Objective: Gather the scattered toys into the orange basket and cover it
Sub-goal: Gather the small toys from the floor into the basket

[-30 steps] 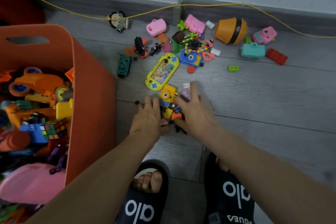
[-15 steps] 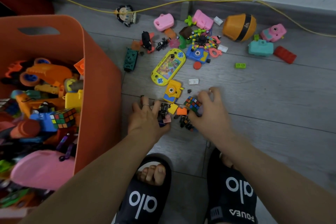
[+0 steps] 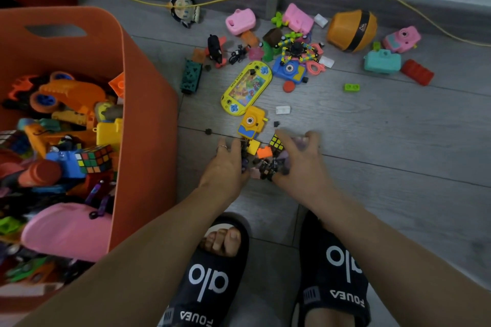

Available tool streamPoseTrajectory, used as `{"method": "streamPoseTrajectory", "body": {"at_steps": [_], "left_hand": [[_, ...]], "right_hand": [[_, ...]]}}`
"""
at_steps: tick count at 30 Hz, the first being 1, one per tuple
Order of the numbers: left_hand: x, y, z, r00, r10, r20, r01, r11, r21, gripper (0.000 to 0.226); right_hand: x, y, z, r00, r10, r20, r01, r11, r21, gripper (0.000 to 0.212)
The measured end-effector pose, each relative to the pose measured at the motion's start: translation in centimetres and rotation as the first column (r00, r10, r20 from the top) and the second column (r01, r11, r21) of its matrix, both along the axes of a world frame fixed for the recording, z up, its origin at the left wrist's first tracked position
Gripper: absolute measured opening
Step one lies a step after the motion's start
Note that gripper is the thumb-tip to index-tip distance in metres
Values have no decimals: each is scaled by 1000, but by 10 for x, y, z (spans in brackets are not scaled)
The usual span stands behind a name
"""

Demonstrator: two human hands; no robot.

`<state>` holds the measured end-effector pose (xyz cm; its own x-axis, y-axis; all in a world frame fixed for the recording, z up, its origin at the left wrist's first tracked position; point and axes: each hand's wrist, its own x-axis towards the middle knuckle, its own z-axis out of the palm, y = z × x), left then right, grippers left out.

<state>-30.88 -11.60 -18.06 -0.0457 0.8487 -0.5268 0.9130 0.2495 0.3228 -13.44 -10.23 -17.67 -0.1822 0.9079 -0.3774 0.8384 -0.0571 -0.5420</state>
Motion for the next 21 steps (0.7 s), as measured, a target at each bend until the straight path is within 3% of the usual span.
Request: {"method": "streamPoseTrajectory", "body": {"at_steps": [6, 9, 14, 17, 21], "left_hand": [[9, 8, 0, 935, 216, 279, -219, 976, -24, 55], [15, 13, 7, 849, 360, 388, -345, 932, -110, 53], [20, 15, 14, 732, 478, 486, -408, 878, -250, 55], [23, 15, 10, 831, 379, 407, -299, 922, -247, 79], [22, 12, 6, 912, 212, 351, -152, 970, -190, 106]], "right_hand": [[-16, 6, -1, 971, -184, -156, 138, 954, -267, 89], [-22, 7, -1, 937, -276, -216, 214, 939, -270, 74], [-23, 12, 6, 824, -476, -306, 357, 857, -372, 42], [-23, 19, 11, 738, -602, -303, 443, 772, -456, 31], [-14, 24, 14, 816, -505, -283, 399, 845, -357, 27]]}}
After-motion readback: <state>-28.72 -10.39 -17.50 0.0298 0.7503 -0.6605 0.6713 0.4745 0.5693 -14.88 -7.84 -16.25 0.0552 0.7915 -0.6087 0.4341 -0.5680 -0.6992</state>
